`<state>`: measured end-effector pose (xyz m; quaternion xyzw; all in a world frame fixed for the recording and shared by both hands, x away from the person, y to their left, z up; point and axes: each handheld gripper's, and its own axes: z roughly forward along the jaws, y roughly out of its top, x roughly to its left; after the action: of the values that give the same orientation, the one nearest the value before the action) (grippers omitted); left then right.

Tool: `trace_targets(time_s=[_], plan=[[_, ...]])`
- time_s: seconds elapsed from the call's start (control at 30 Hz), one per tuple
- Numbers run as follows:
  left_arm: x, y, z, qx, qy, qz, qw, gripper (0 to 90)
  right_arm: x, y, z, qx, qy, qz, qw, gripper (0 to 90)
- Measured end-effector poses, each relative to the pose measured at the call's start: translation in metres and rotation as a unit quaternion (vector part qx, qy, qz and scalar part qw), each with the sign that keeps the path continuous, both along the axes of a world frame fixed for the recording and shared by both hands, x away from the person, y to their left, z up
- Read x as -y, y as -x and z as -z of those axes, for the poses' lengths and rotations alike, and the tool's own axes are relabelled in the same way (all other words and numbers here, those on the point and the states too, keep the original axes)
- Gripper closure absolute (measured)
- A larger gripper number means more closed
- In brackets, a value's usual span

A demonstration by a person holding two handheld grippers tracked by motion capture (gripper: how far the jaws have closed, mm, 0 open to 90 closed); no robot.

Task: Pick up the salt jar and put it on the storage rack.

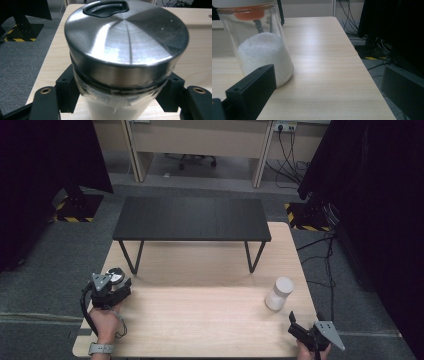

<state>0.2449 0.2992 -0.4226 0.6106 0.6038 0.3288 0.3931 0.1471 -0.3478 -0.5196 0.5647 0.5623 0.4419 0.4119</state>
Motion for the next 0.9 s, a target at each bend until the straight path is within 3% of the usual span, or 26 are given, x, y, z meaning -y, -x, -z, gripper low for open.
trace_targets(time_s=[0.27, 0.53, 0.9], plan=[[0.005, 0.001, -0.02, 0.006, -0.003, 0.008, 0.9999, 31.3, 0.001, 0.0, 0.0, 0.0, -0.002, -0.001, 1.0, 0.3], [0.015, 0.0, -0.05, 0.025, -0.007, 0.014, 0.9996, 31.3, 0.003, -0.001, -0.001, -0.004, -0.017, 0.001, 0.9998, 0.3], [0.026, -0.003, -0.08, 0.042, -0.017, 0.026, 0.9986, 31.3, 0.003, -0.001, -0.001, -0.004, -0.017, 0.0, 0.9998, 0.3]])
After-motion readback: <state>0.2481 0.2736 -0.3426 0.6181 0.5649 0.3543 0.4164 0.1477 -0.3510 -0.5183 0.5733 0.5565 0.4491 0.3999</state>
